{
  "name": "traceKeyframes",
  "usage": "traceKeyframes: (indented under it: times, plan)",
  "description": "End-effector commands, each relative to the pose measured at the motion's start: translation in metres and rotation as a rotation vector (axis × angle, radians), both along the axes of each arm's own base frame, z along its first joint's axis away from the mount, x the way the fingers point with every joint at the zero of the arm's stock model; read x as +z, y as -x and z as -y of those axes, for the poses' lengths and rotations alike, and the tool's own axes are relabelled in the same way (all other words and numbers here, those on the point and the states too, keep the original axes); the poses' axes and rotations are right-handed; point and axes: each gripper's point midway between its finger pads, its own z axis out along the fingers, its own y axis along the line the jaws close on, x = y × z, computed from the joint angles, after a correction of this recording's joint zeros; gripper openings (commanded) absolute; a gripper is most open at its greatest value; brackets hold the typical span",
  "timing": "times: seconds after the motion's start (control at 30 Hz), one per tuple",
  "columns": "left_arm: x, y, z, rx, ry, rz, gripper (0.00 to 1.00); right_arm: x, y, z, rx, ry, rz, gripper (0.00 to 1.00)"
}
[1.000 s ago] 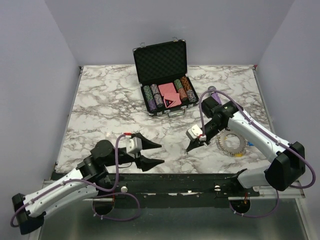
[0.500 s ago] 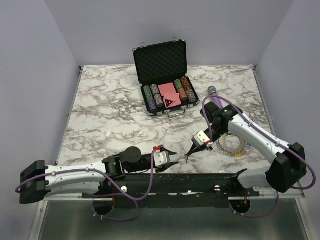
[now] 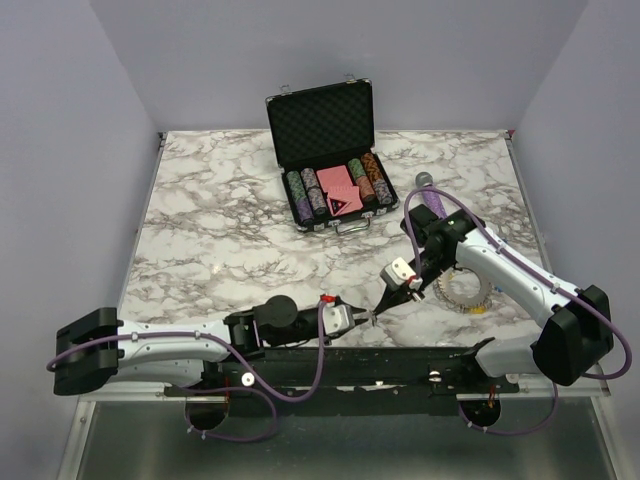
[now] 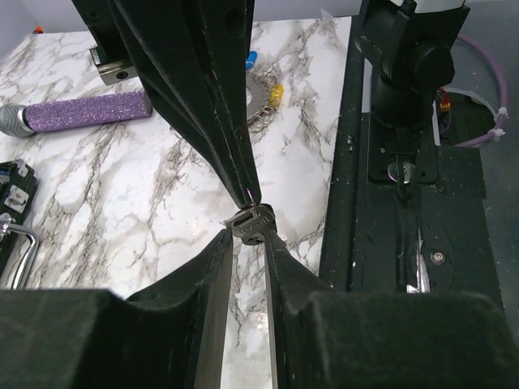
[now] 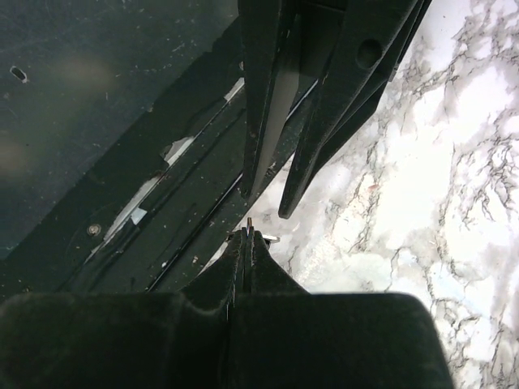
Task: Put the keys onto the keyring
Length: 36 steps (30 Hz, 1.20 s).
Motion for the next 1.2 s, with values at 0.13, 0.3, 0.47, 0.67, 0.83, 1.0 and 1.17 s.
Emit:
traceKeyframes:
  times: [0.13, 0.3, 0.47, 0.67, 0.83, 1.0, 1.17]
  plan:
    - [0.025, -0.004, 0.012, 0.025, 0.075, 0.0, 0.3, 0.006, 0.001, -0.005, -0.027, -0.017, -0.049, 0.0]
    - [0.022, -0.001, 0.016, 0.016, 0.066, -0.01, 0.29, 0.005, -0.001, -0.006, -0.042, -0.002, -0.059, 0.0]
    - [0.02, -0.006, 0.017, 0.047, 0.044, -0.01, 0.25, 0.004, -0.001, -0.006, -0.048, 0.004, -0.065, 0.0]
    - [0.013, -0.011, 0.018, 0.074, 0.004, -0.01, 0.05, 0.004, -0.002, -0.006, -0.051, 0.009, -0.07, 0.0]
    - [0.01, -0.011, 0.018, 0.074, -0.026, -0.011, 0.0, 0.004, -0.002, -0.007, -0.056, 0.011, -0.074, 0.0]
    - [0.005, -0.017, 0.013, 0.13, -0.045, -0.047, 0.0, 0.008, -0.004, -0.009, -0.08, 0.013, -0.105, 0.0]
    - [0.015, -0.02, -0.003, 0.192, 0.095, -0.115, 0.0, 0.017, -0.007, -0.014, -0.135, 0.021, -0.176, 0.15]
